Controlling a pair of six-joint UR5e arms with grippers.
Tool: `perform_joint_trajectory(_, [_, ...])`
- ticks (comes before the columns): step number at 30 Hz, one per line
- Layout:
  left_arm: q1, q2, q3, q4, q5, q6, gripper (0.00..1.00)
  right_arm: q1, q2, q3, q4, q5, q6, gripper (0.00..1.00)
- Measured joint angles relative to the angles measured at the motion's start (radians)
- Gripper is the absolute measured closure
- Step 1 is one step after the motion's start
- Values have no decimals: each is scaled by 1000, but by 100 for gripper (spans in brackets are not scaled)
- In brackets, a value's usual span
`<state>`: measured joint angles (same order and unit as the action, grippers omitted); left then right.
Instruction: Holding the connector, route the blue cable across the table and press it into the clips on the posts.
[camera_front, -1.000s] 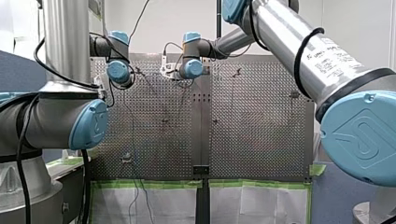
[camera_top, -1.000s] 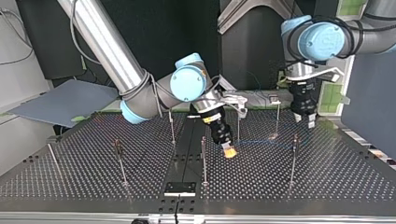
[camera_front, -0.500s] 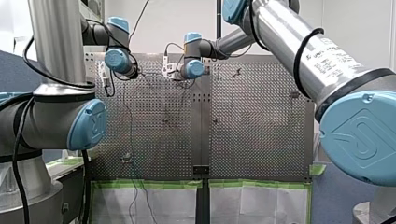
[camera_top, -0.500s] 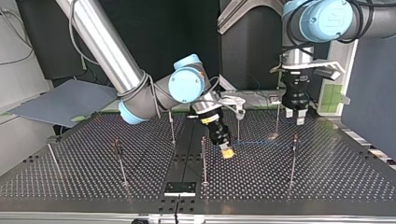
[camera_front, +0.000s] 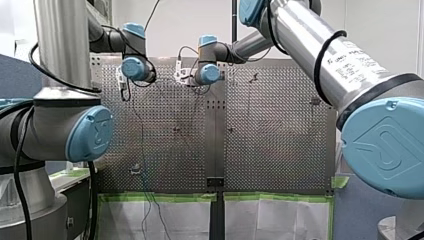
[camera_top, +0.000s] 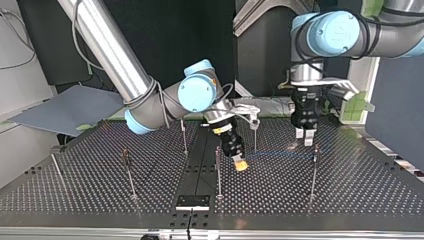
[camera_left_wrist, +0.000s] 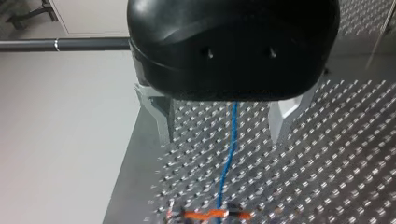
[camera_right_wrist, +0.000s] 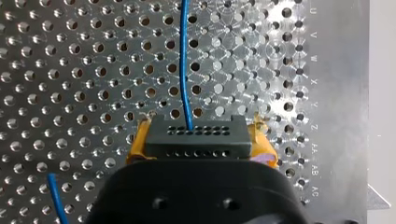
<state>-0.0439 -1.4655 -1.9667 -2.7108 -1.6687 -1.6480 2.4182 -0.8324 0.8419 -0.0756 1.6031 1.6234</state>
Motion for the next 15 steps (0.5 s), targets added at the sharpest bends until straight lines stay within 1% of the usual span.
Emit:
perform_joint_trajectory(3, [-6, -25, 24, 23, -23, 15, 0, -2, 0, 0, 0, 0, 0, 100])
perform_joint_trajectory(6, [-13, -52, 50, 34, -35, 25, 0, -4, 0, 0, 0, 0, 0, 100])
perform_joint_trajectory(15, [-24, -130, 94, 54, -55, 31, 0, -7, 1, 0, 0, 0, 0, 100])
